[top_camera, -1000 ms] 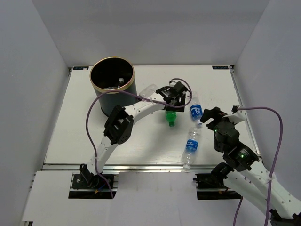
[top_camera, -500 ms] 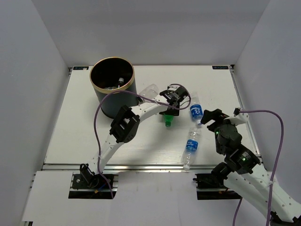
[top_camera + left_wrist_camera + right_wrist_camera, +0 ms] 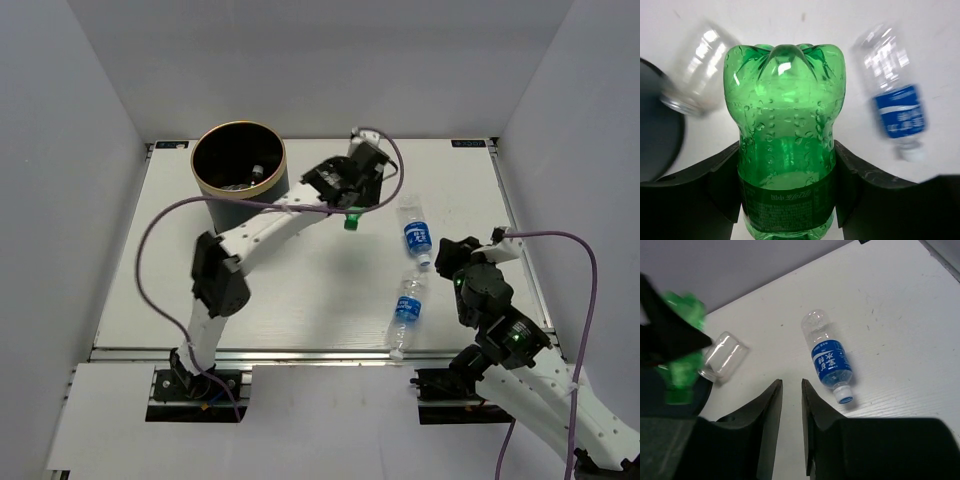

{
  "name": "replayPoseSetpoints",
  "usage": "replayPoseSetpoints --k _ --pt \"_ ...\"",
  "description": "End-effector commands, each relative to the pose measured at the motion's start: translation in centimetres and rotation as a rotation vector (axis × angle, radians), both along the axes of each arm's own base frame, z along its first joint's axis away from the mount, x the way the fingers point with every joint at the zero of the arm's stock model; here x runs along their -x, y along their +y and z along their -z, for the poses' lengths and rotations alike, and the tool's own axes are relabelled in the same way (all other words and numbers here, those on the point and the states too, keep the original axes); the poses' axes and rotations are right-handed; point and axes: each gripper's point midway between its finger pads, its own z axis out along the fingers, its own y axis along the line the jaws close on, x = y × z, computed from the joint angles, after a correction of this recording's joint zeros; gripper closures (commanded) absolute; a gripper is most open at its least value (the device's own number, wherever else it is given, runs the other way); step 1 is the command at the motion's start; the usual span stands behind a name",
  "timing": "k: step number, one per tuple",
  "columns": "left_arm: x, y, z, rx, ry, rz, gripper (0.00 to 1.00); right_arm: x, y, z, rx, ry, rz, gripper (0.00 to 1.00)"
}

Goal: Put the plastic bottles in the bin

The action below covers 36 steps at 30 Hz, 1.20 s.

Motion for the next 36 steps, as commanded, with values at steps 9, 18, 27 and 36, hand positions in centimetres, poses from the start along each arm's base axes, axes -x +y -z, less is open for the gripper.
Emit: replayPoseSetpoints --k 9,18,27,36 --pt "0.9 14.4 -22.5 0.067 -0.446 -0.222 0.94 -0.7 1.4 -0.6 0.009 -0.023 -0.048 0.73" --pt "-2.0 24.3 -20.7 -0.143 -0.454 -0.473 0.88 -1.0 2.3 -0.2 0.032 -0.008 -0.09 0.71" --pt "-6.6 28.4 -17.4 -0.215 -0.399 -0.561 0.85 -1.1 2.6 0.3 0.048 0.001 -0.1 0.71" --pt "-7.0 29.7 -12.0 -0.263 -0.293 -0.53 0.06 -1.6 3.1 1.3 0.134 0.038 -0.13 0.1"
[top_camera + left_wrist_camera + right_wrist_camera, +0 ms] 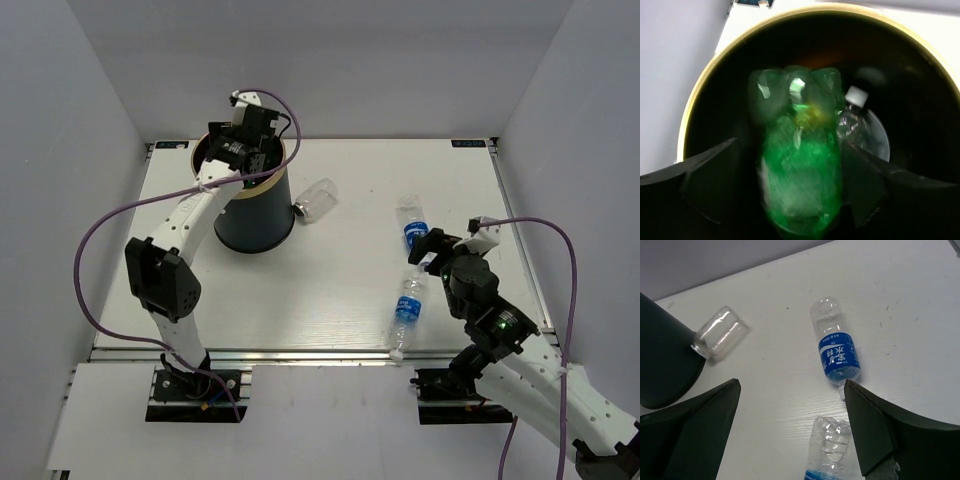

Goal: Put the plastic bottles in the bin

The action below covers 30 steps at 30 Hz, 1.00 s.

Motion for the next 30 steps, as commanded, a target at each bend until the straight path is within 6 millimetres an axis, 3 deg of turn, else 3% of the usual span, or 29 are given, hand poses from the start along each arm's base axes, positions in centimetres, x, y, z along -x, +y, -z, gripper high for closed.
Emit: replayPoseSetpoints --k 1,6,7,9,11,12,13,16,17,18,19,20,22,23,25,30 --pt "0.3 0.8 -1.5 0.027 -0.041 -0.002 0.02 -0.5 0.4 0.0 0.034 0.0 -0.009 0.1" --pt "1.3 -0.1 -5.0 0.116 -0.105 0.075 0.0 -1.6 0.8 0.8 0.127 0.07 0.006 0.1" --pt "2.2 -0.6 -6.6 0.139 -0.133 0.112 0.0 -2.0 1.1 1.4 0.156 0.093 0.005 0.1" --pt "3.4 -2.2 -6.7 0.195 -0.125 0.205 0.0 -2.8 1.2 0.7 0.191 0.105 0.011 0.1" --pt "5.4 -3.4 -8.8 0.28 -0.181 0.313 0.0 -3.6 1.4 3.3 0.294 0.224 0.014 0.1" --pt "6.5 -4.8 -6.6 0.323 -0.135 0.4 0.0 -4.8 2.4 1.9 0.313 0.225 -0.003 0.1" --pt "7.6 -5.8 -6.7 0.35 -0.147 0.469 0.0 -5.5 2.7 2.9 0.36 0.268 -0.011 0.1" --pt "11.5 -6.7 -7.6 0.419 -0.252 0.633 0.0 -8.1 3.4 2.2 0.436 0.332 -0.013 0.1" --pt "12.3 -7.1 -6.3 0.421 -0.26 0.687 0.0 -8.7 3.1 3.6 0.474 0.392 -0.027 0.1" --pt "14.2 -6.6 -8.0 0.434 -0.333 0.713 0.0 -9.6 3.4 4.2 0.503 0.43 -0.035 0.1" --pt "15.0 -6.5 -8.0 0.429 -0.356 0.741 0.0 -10.3 3.2 2.7 0.487 0.41 -0.033 0.1" --pt "16.2 -6.2 -7.6 0.428 -0.39 0.765 0.0 -11.2 3.2 4.2 0.51 0.469 -0.043 0.1" --pt "16.6 -6.2 -6.3 0.432 -0.39 0.776 0.0 -12.3 3.0 3.8 0.502 0.479 -0.035 0.1" --pt "17.4 -5.7 -6.9 0.435 -0.429 0.781 0.0 -12.8 3.0 5.4 0.522 0.528 -0.046 0.1" --pt "18.1 -5.6 -6.9 0.439 -0.433 0.794 0.0 -13.7 2.7 5.9 0.525 0.559 -0.062 0.1" --pt "19.1 -5.7 -6.5 0.456 -0.442 0.818 0.0 -15.1 2.0 9.4 0.547 0.667 -0.107 0.1"
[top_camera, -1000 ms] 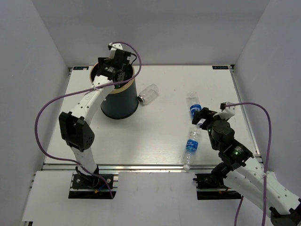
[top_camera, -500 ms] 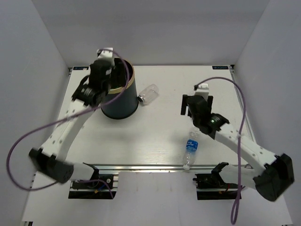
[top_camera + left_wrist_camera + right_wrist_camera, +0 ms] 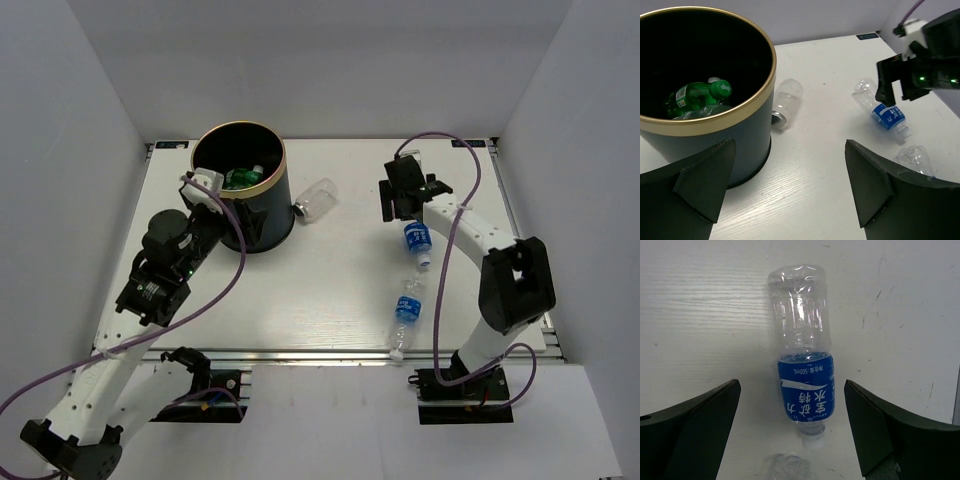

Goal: Put the plastic bottles in the bin

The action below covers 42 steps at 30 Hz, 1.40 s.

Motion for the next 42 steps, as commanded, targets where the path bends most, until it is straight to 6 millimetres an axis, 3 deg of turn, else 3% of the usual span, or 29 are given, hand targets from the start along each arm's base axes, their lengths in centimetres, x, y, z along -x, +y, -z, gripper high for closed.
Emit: replayPoseSetpoints --k 1,2,3,15,19,22,24,26,28,31,32,34,35,36,38,41,42 --pt "0.5 -0.6 -0.9 0.019 -0.039 0.049 0.0 -0.6 -0.5 0.7 0.002 0.07 -0.035 0.1" --pt "0.5 -0.5 -0.9 0.019 -0.039 0.049 0.0 -0.8 -0.8 1.1 0.008 0.087 -0.028 0.1" --pt "0.4 -0.5 -0.4 0.015 -0.029 0.049 0.0 -0.7 -1.0 2.9 0.026 0.134 -0.025 0.1" --pt "0.9 -0.6 -0.1 0.018 -0.031 0.068 0.0 -1.8 -2.7 8.7 -0.003 0.275 0.007 0.11" --pt "1.5 -0.4 -0.5 0.026 -0.051 0.068 0.0 -1.5 -2.5 10.3 -0.022 0.317 -0.005 0.24" --pt "1.8 -0.2 -0.9 0.031 -0.063 0.068 0.0 -1.4 -2.6 10.4 -0.032 0.324 -0.006 0.37" --pt "1.9 0.0 -1.0 0.035 -0.074 0.058 0.0 -1.6 -2.5 9.9 -0.039 0.312 -0.011 0.57" --pt "2.1 0.1 -1.3 0.04 -0.085 0.058 0.0 -1.9 -2.2 8.2 -0.057 0.269 -0.017 0.62" --pt "2.3 0.2 -1.5 0.045 -0.098 0.059 0.0 -2.3 -1.3 7.0 -0.089 0.236 -0.048 0.75" --pt "3.1 0.6 -2.7 0.067 -0.15 0.059 0.0 -3.0 1.7 1.4 -0.241 0.098 -0.159 0.77" --pt "3.0 0.5 -2.2 0.063 -0.141 0.059 0.0 -3.1 2.5 -0.9 -0.28 0.04 -0.195 0.78" --pt "3.5 0.9 -2.9 0.073 -0.163 0.046 0.0 -3.2 5.8 -5.3 -0.418 -0.06 -0.319 0.79" --pt "3.6 1.3 -3.1 0.08 -0.18 0.031 0.0 -3.3 6.4 -7.7 -0.446 -0.11 -0.352 0.79" --pt "3.5 1.5 -3.1 0.08 -0.18 0.016 0.0 -2.8 8.9 -10.9 -0.523 -0.162 -0.452 0.83" --pt "3.8 2.0 -3.3 0.087 -0.194 -0.003 0.0 -2.2 11.7 -15.0 -0.617 -0.243 -0.575 0.85" --pt "4.2 3.2 -3.8 0.099 -0.22 -0.049 0.0 -1.2 15.3 -19.6 -0.703 -0.342 -0.714 0.85" --pt "4.3 3.4 -4.2 0.107 -0.236 -0.058 0.0 -1.2 16.2 -20.0 -0.727 -0.346 -0.737 0.85"
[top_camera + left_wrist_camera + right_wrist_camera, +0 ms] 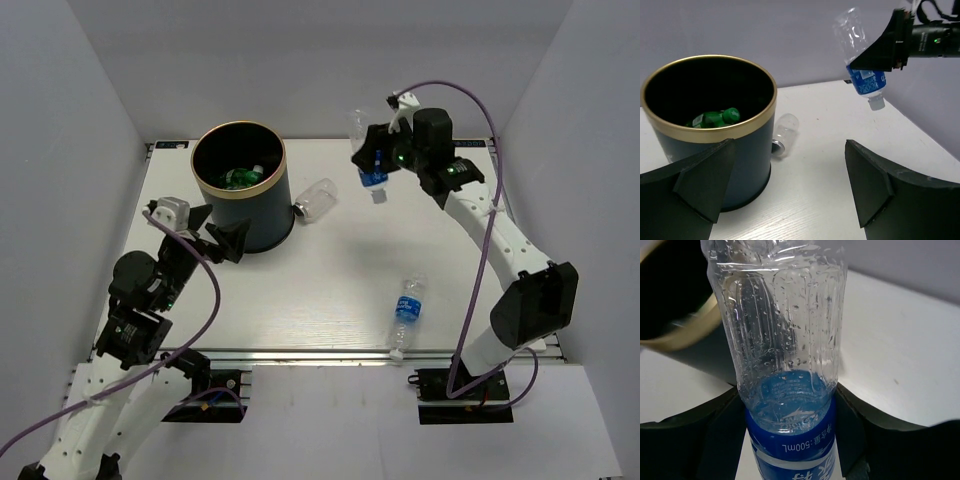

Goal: Put the plastic bottles in the bin

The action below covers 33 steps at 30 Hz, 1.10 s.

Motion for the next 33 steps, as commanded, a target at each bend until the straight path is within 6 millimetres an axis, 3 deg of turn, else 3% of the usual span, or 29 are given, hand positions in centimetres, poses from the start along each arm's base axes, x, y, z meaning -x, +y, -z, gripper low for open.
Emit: replayPoseSetpoints --k 1,3,5,7,8,9,10,11,13,16,17,18,19,22,23,24,26,27,28,32,33 --pt "0.2 1.6 -0.6 0.025 -0.041 -0.073 0.0 1.3 5.7 -7.2 -0.196 -0.176 -0.237 0.85" --pt "0.4 2.0 -1.0 0.034 -0.054 -0.087 0.0 2.3 8.2 -8.4 -0.245 -0.188 -0.325 0.85" --pt "0.5 2.2 -1.0 0.04 -0.062 -0.096 0.0 3.1 10.9 -11.8 -0.336 -0.286 -0.416 0.85" --pt "0.7 2.5 -1.2 0.045 -0.069 -0.106 0.0 2.8 13.2 -13.0 -0.386 -0.325 -0.476 0.85" --pt "0.7 2.5 -1.2 0.045 -0.069 -0.107 0.0 3.4 14.0 -16.0 -0.427 -0.377 -0.508 0.85" --pt "0.7 2.5 -1.2 0.045 -0.069 -0.107 0.0 3.7 15.0 -16.9 -0.449 -0.403 -0.532 0.85" --pt "0.6 2.7 -1.2 0.045 -0.069 -0.116 0.0 2.5 16.4 -15.2 -0.459 -0.381 -0.552 0.84" --pt "0.8 2.8 -1.4 0.05 -0.079 -0.116 0.0 3.4 17.7 -17.1 -0.492 -0.445 -0.588 0.84" --pt "0.8 2.8 -1.4 0.05 -0.079 -0.116 0.0 2.0 19.6 -15.8 -0.521 -0.44 -0.607 0.82" --pt "0.8 3.0 -1.4 0.05 -0.079 -0.125 0.0 1.1 21.7 -18.8 -0.598 -0.537 -0.647 0.82" --pt "1.0 3.1 -1.6 0.054 -0.089 -0.125 0.0 0.2 22.7 -17.5 -0.605 -0.532 -0.656 0.81" --pt "0.9 3.1 -1.2 0.05 -0.081 -0.125 0.0 0.5 23.1 -18.6 -0.628 -0.57 -0.668 0.81" --pt "1.1 3.2 -1.4 0.054 -0.089 -0.125 0.0 0.1 23.9 -17.4 -0.659 -0.568 -0.677 0.81" --pt "1.0 3.4 -1.4 0.054 -0.089 -0.134 0.0 -0.7 24.5 -17.2 -0.712 -0.628 -0.644 0.81" --pt "1.0 3.4 -1.4 0.054 -0.089 -0.134 0.0 -1.4 25.0 -16.0 -0.706 -0.61 -0.634 0.78" --pt "1.0 3.4 -1.4 0.054 -0.089 -0.134 0.0 -1.7 25.1 -15.8 -0.707 -0.613 -0.625 0.62" --pt "1.1 3.2 -1.4 0.053 -0.09 -0.125 0.0 -2.5 25.7 -14.0 -0.696 -0.609 -0.618 0.44" --pt "1.0 3.4 -1.4 0.052 -0.09 -0.134 0.0 -2.3 26.1 -13.6 -0.693 -0.598 -0.624 0.21" --pt "0.8 3.1 -1.2 0.046 -0.081 -0.124 0.0 -2.6 26.0 -12.9 -0.676 -0.601 -0.617 0.11" --pt "0.4 2.0 -0.5 0.016 -0.059 -0.074 0.0 -2.1 25.6 -12.7 -0.657 -0.61 -0.626 0.11" --pt "0.3 1.6 -0.2 0.01 -0.052 -0.057 0.0 -1.2 25.0 -14.7 -0.659 -0.647 -0.634 0.11"
